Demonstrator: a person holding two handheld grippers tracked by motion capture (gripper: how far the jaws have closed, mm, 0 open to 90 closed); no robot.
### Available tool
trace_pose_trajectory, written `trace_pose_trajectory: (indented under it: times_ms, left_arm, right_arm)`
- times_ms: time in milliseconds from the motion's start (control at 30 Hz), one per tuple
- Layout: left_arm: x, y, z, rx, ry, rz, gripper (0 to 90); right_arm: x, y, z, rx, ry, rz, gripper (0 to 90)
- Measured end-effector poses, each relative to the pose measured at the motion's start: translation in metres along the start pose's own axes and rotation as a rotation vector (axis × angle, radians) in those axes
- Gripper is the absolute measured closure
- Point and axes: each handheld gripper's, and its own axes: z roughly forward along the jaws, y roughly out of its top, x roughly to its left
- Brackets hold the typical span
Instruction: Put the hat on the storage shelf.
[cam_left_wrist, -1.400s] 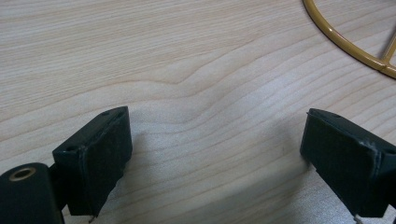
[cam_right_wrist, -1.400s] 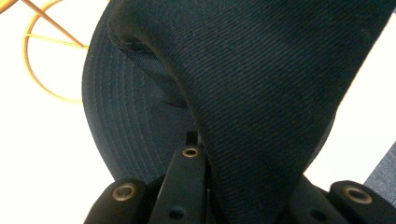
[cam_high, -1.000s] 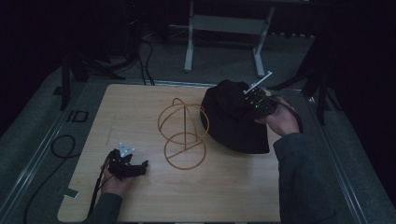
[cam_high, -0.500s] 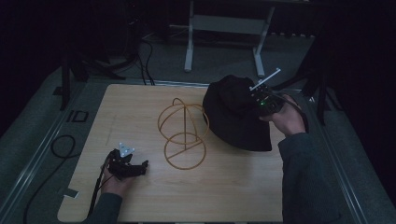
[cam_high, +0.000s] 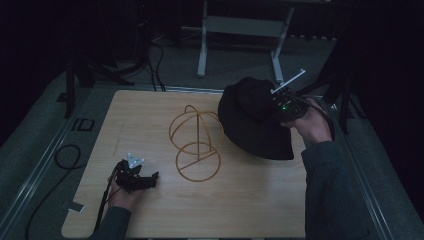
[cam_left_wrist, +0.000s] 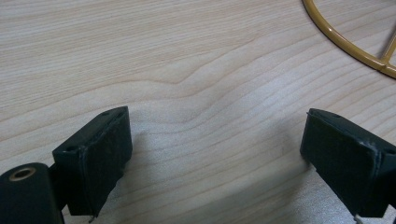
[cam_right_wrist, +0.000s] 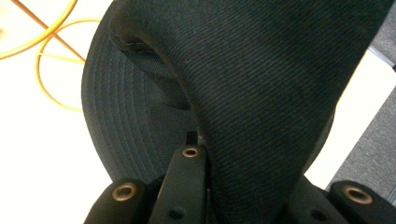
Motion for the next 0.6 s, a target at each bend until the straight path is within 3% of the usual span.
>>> trace_pose_trajectory:
  times_ms: [600]
  left_arm:
    - [0.0,0.0,0.0,0.0,0.0,0.001,9.4]
  right_arm:
    - [-0.007,-0.007,-0.017,-0.05,0.006,0.011,87.9]
